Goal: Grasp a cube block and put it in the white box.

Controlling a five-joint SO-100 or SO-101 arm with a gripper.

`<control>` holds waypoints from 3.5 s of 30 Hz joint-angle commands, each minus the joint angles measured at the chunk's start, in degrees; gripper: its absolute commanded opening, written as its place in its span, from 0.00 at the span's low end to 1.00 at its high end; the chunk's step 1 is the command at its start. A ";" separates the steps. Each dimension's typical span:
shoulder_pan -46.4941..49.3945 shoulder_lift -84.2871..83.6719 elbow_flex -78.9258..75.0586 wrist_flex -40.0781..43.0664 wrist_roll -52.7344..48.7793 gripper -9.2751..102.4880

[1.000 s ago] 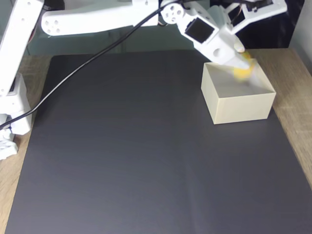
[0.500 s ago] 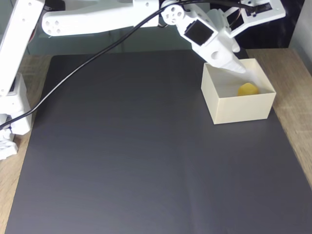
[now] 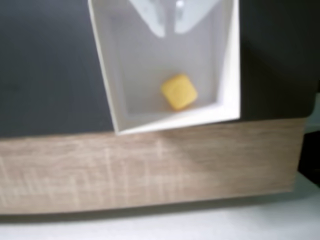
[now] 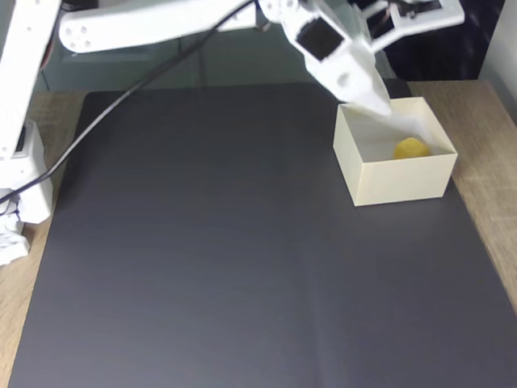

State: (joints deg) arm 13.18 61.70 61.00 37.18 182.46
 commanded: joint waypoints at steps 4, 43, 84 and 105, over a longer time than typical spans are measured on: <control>-1.76 8.88 -1.76 4.66 -0.09 0.08; 3.43 104.33 96.86 -3.16 -2.20 0.10; 5.10 126.12 115.40 18.54 -3.69 0.08; 6.42 126.12 121.38 25.93 -7.03 0.14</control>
State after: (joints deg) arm 19.60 187.38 182.55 61.70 175.78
